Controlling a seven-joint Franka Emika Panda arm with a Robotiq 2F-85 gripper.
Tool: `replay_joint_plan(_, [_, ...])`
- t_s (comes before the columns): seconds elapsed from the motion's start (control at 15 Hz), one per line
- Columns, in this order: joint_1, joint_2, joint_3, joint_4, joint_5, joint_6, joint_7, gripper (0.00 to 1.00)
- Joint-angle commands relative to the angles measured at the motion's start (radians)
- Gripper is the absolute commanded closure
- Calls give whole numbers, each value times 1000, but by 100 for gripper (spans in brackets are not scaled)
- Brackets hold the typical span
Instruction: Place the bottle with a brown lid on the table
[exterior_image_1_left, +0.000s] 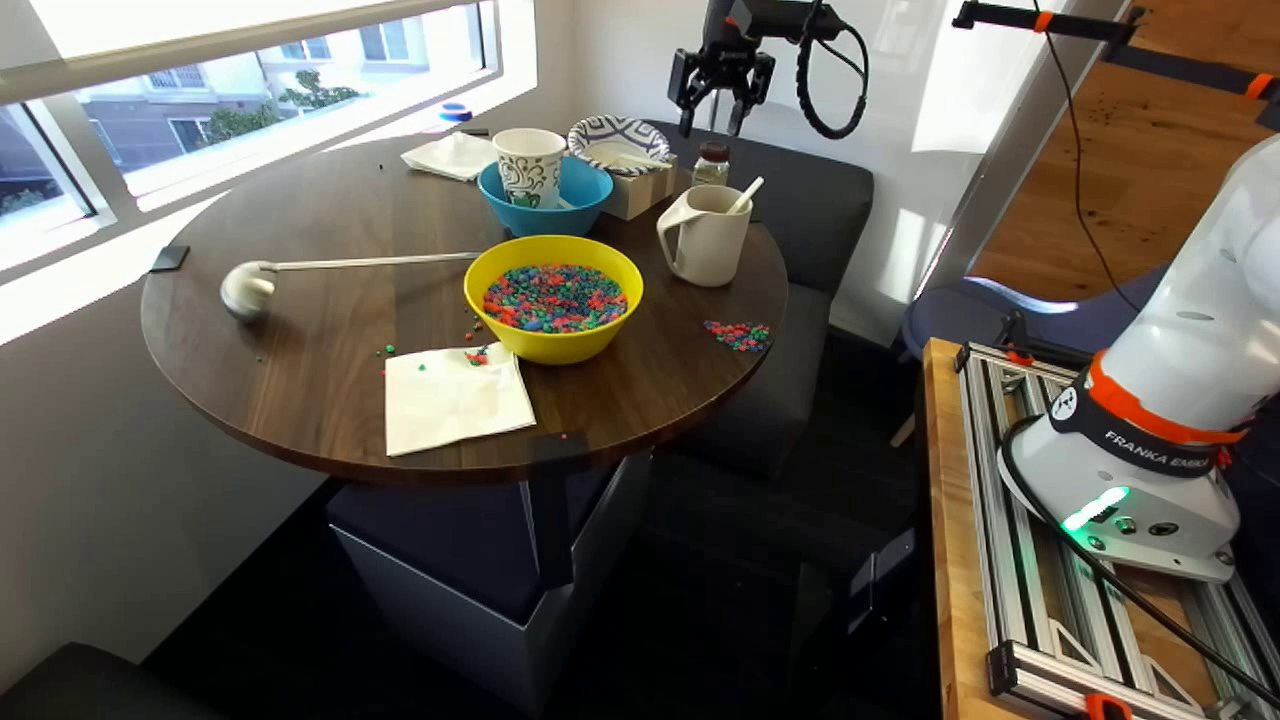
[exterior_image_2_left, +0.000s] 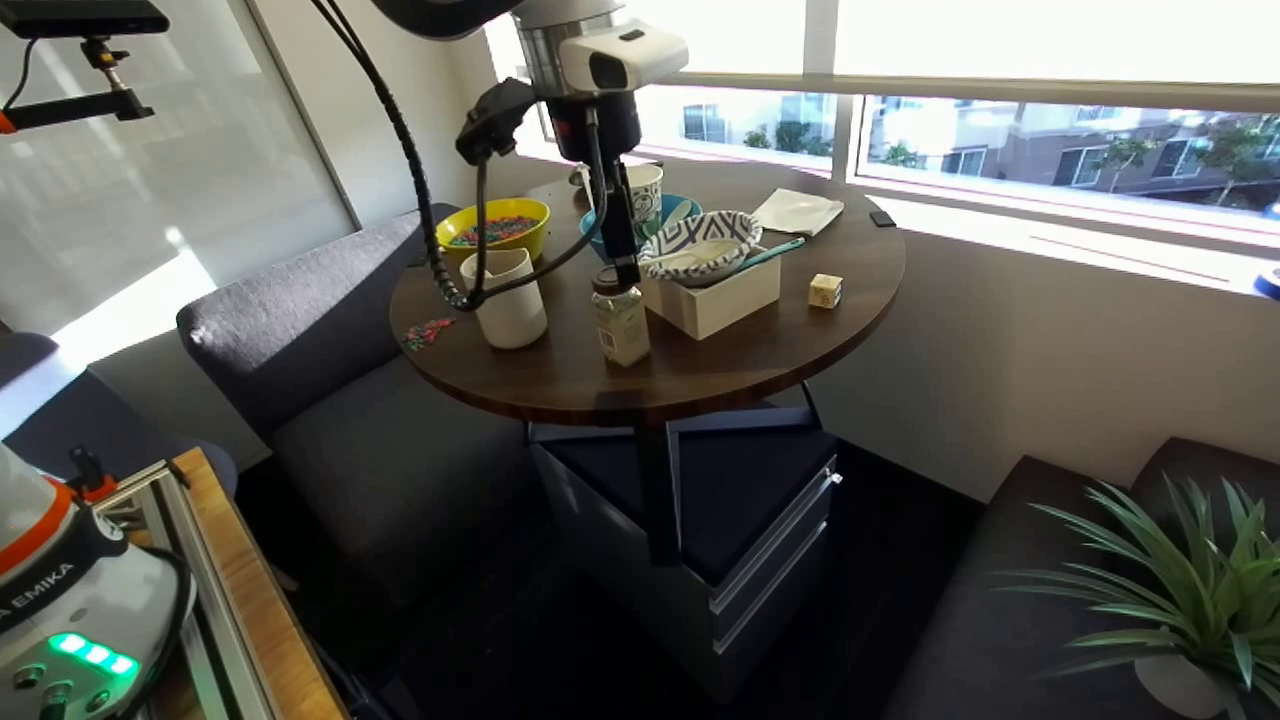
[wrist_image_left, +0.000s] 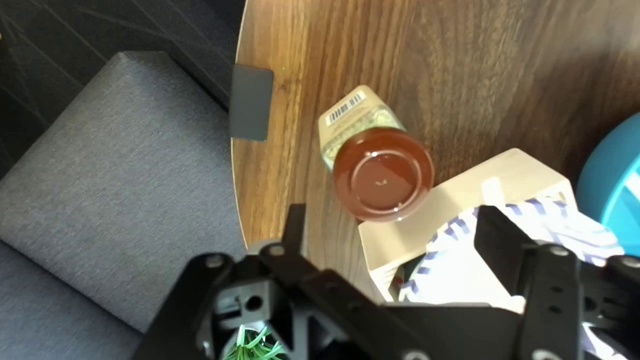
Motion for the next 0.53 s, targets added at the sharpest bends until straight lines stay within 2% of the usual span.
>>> replay_joint_plan(0.0, [-4, -62, -4, 19, 77, -23, -16, 0])
replay_joint_plan(0.07, [-9, -61, -7, 37, 120, -21, -33, 0])
replay_joint_plan(0.13, [-15, -54, -9, 66, 210, -45, -82, 0])
replay_joint_plan(0.27, [-21, -32, -15, 123, 351, -123, -148, 0])
replay_joint_plan(0.33, [-11, -53, -10, 77, 244, -55, -88, 0])
replay_joint_plan(0.47, [-16, -47, -15, 109, 310, -100, -125, 0])
